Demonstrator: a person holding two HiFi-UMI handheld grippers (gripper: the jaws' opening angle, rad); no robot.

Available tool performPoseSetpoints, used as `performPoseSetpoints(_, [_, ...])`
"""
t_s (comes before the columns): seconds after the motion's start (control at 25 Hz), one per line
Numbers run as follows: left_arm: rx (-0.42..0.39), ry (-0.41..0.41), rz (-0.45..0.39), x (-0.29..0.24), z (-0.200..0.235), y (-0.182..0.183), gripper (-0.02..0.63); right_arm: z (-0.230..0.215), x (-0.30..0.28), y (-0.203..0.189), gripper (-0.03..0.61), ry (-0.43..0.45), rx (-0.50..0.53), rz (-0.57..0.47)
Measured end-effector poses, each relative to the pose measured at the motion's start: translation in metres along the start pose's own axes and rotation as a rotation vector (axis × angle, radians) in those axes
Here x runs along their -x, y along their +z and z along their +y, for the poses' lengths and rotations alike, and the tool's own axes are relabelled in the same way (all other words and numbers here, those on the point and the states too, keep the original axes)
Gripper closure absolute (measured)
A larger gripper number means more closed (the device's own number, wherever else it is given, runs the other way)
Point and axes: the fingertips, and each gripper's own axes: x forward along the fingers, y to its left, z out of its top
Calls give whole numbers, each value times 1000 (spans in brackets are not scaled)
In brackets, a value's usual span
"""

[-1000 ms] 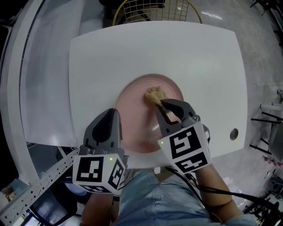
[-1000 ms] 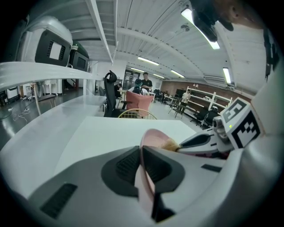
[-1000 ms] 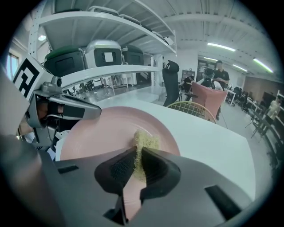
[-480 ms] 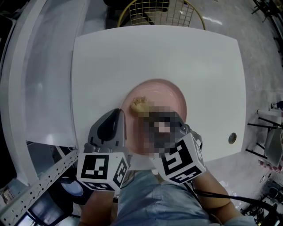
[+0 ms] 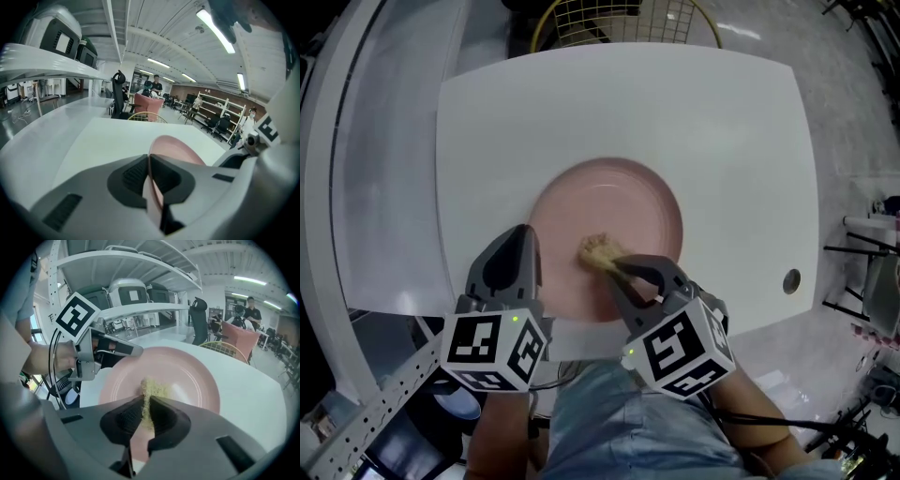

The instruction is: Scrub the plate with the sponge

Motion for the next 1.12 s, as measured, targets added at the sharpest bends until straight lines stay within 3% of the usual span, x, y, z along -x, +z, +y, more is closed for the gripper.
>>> performPoseSetpoints(0.28, [7, 1, 19, -9, 8, -8, 589, -37, 8, -26, 534, -125, -68, 57])
performPoseSetpoints(0.4, [5, -4, 20, -13, 8, -10, 589, -51, 13, -20, 534, -169, -105, 7])
performPoseSetpoints(0.64, [9, -33, 5, -23, 6, -17, 589, -59, 21, 7, 534, -165, -143, -120])
performPoseSetpoints(0.92, [4, -65, 4, -36, 12, -28, 588, -66, 22, 22, 533, -171, -150, -166])
performPoseSetpoints(0.96, [9, -81, 6, -38, 11, -30, 578, -66, 21, 22, 533, -169, -149, -163])
performPoseSetpoints(1.04, [17, -108, 6, -41, 9, -33, 478, -66, 19, 22, 533, -163, -147, -160])
performPoseSetpoints(1.12, [7, -90, -10, -41, 12, -30, 468, -66, 18, 23, 532, -159, -150, -164])
